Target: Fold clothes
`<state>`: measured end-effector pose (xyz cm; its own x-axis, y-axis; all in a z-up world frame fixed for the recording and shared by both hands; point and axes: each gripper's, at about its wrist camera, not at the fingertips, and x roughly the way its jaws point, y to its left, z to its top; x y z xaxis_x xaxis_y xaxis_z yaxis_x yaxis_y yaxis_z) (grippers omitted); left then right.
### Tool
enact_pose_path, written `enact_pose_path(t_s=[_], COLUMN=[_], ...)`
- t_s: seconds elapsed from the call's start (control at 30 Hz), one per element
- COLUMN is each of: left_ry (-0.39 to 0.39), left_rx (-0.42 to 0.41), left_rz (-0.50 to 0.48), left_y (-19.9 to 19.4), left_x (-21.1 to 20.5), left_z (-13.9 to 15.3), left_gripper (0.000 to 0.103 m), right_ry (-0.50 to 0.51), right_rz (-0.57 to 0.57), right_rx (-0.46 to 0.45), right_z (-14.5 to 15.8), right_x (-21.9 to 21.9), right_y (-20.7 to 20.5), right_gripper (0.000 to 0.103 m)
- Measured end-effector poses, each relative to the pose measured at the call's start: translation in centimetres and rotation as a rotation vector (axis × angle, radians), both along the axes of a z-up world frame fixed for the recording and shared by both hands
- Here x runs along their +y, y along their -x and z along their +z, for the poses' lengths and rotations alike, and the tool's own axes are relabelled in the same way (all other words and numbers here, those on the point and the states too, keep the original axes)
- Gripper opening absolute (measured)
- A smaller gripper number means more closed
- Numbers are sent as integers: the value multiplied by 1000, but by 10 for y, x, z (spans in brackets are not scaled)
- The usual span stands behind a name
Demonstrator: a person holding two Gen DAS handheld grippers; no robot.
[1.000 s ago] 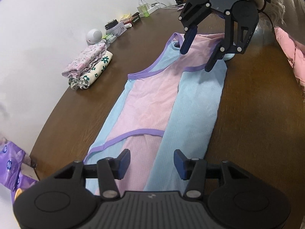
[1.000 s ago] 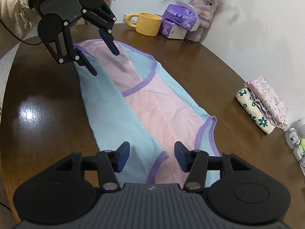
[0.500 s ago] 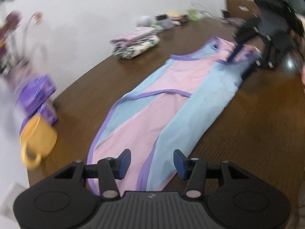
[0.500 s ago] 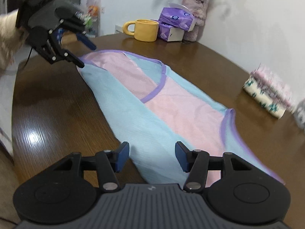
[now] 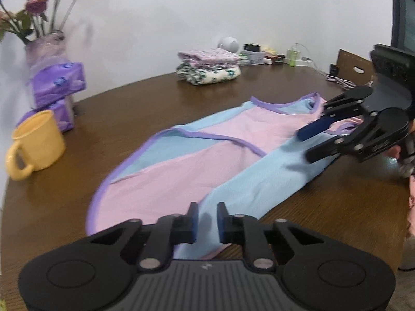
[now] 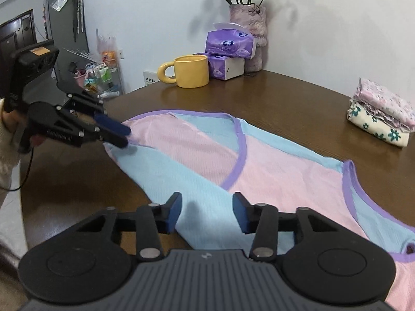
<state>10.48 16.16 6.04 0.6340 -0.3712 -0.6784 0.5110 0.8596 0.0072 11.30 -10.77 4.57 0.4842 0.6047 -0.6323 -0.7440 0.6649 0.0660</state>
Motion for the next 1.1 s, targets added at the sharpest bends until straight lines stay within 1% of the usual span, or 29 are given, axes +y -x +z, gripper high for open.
enact_pose_path(t_s=[0.07,0.2,0.33,0.53,0.7,0.93,1.03,1.1], left_ry=[9,36,63,104,108,83,44,36], left_rx=[17,33,30,18,-1,-13,-9,-29], left_rz=[-8,12,33,66,85,104,122,109], left_y=[-4,-8,-6,-3,1,3,2,1], left_x=[-7,-5,2,8,7,1,-5,-15], left_z=[-6,-17,-20,-23,-25,-25,-22,-15], left_gripper=[12,12,12,12,12,12,13,13], right_ry=[6,32,58,33,22,-12,-24,-43], right_rz=[2,-3,-21,-95,-181,-298,-334,-348], right_rx=[2,-6,-22,-14,-25,-32,-34,-43], right_z=[-5,-17,-25,-30,-32,-35,-35,-33], right_x=[12,28,27,-5,-38,-79,-88,-91], right_y=[-2,-3,-1,-6,-10,-14,-14,-13], right_gripper=[36,36,36,36,37,36,36,36])
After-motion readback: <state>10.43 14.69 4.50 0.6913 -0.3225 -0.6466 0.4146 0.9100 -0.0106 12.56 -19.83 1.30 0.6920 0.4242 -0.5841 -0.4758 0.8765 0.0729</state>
